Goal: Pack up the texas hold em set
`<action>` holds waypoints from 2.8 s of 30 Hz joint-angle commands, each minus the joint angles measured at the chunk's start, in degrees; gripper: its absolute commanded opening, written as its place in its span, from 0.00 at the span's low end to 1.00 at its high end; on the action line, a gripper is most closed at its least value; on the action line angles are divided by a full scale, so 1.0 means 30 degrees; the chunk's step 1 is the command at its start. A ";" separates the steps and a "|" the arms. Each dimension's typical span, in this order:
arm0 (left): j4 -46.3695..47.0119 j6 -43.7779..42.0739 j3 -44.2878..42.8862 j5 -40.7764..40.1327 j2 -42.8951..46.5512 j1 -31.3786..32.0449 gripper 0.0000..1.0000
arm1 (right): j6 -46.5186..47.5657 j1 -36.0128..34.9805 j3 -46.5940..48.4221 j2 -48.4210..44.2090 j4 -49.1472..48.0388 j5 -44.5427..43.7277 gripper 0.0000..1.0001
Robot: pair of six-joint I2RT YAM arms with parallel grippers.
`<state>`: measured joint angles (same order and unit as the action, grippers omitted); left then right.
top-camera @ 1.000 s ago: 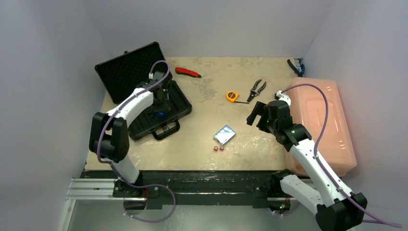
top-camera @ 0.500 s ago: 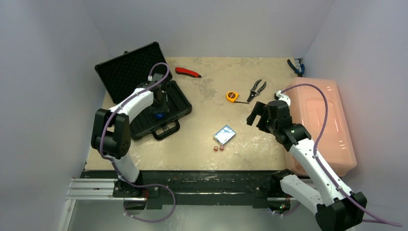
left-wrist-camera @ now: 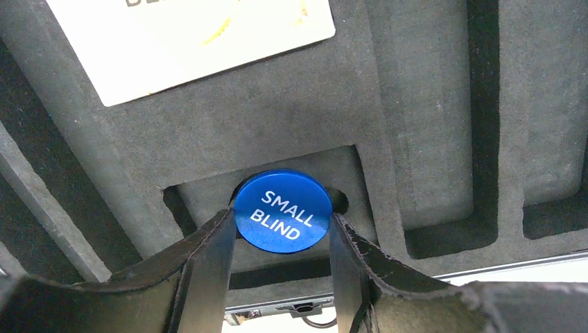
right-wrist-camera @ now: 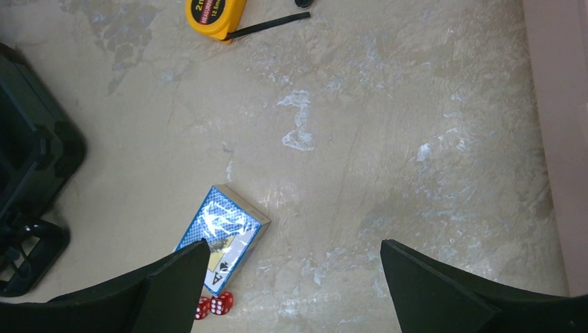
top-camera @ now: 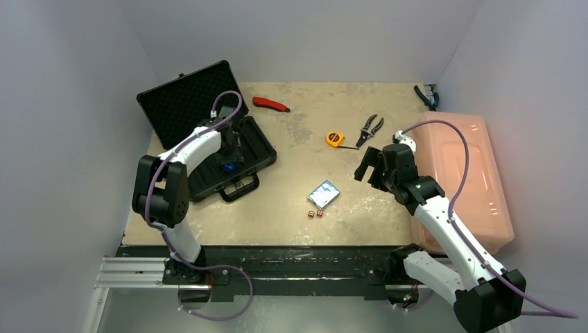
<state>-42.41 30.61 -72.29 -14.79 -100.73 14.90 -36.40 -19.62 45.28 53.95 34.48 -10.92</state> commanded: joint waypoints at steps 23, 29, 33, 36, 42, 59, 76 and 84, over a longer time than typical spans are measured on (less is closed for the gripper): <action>0.1069 0.1699 0.1323 0.0620 -0.0270 -0.0281 0.28 | 0.0153 -0.0071 -0.0080 -0.0348 -0.0624 0.0036 0.99; 0.1130 0.1775 0.1585 0.1089 -0.0040 -0.0278 0.28 | 0.0137 -0.0082 -0.0112 -0.0377 -0.0624 0.0006 0.99; 0.1118 0.1810 0.1743 0.1442 0.0100 -0.0278 0.28 | 0.0123 -0.0075 -0.0119 -0.0377 -0.0649 -0.0023 0.99; 0.1016 0.1789 0.1807 0.1648 0.0230 -0.0248 0.28 | 0.0127 -0.0082 -0.0147 -0.0374 -0.0653 -0.0023 0.99; 0.0782 0.1613 0.1852 0.2336 0.0531 -0.0197 0.35 | 0.0134 -0.0082 -0.0151 -0.0401 -0.0657 -0.0052 0.99; -0.0107 0.0106 0.1509 0.1296 0.3515 -0.0161 0.57 | 0.0123 -0.0082 -0.0209 -0.0505 -0.0627 -0.0089 0.99; 0.3797 -0.2526 0.4871 0.3114 0.8528 0.0174 0.81 | 0.0152 -0.0082 -0.0150 -0.0377 -0.0565 -0.0421 0.99; 0.5420 -0.2811 0.6242 0.1551 1.1518 0.1425 0.99 | 0.0181 -0.0075 -0.0097 -0.0232 -0.0537 -0.0501 0.99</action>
<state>-31.75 22.96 -54.81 -7.94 -71.59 18.31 -36.40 -19.62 44.84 53.49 33.80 -11.00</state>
